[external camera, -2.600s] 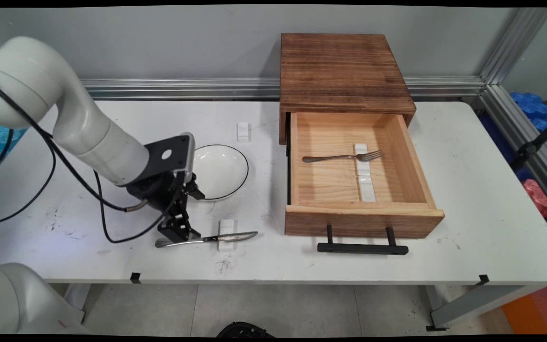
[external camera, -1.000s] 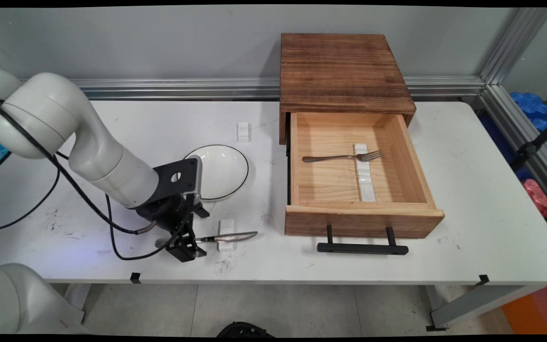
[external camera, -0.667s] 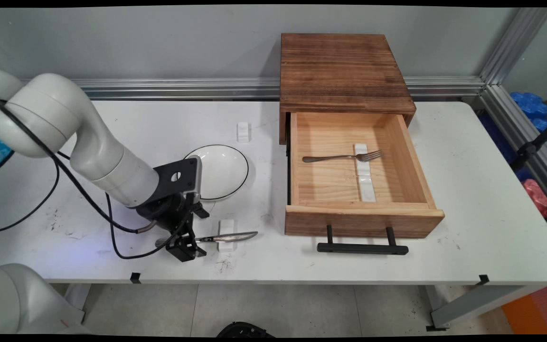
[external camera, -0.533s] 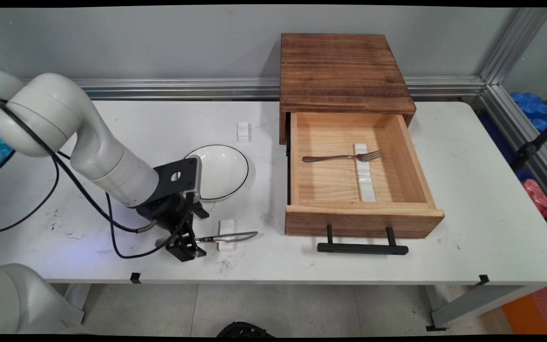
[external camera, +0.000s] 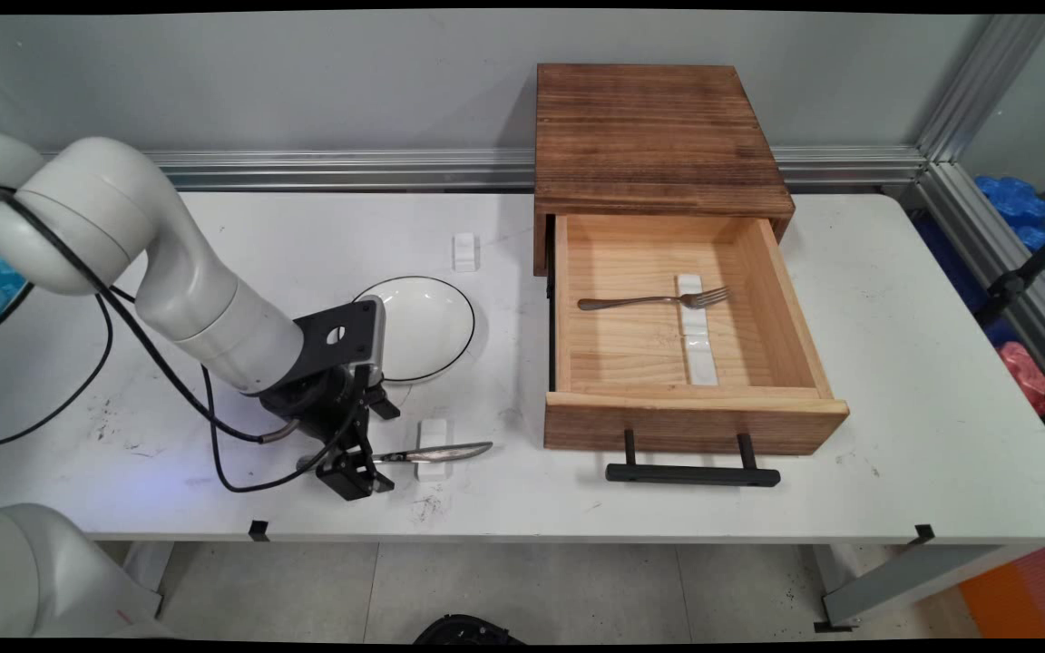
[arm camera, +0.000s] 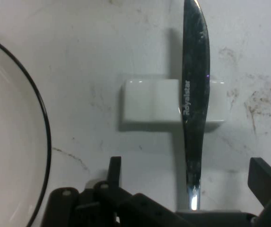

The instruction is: Pick up the knife from the right of the white plate

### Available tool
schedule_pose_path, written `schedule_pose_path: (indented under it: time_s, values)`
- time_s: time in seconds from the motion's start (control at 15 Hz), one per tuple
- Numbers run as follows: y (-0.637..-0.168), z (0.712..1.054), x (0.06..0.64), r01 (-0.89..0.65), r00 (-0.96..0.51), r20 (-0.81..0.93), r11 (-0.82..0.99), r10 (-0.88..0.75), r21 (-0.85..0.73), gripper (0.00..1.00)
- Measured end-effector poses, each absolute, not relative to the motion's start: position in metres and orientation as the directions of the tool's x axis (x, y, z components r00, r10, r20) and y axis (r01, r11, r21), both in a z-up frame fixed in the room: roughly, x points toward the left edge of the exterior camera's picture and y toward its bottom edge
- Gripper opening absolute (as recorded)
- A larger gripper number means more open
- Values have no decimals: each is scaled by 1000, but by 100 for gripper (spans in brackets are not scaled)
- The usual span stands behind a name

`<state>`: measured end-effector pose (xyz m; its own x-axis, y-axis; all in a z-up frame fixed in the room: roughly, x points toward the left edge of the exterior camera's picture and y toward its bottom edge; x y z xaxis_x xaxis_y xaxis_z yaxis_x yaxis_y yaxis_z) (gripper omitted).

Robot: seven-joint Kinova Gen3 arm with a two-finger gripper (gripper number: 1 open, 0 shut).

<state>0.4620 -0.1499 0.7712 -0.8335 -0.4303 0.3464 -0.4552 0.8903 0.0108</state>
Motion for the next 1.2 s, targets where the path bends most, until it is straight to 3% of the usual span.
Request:
schedule_pose_path:
  time_s: [0.8,0.87,1.2]
  values:
    - [-152,771,466,-449,-832,351,893,-429,28,100]
    - [-152,771,466,-448,-832,352,893,-429,29,0]
    - [-153,770,467,-445,-831,355,895,-428,36,0]
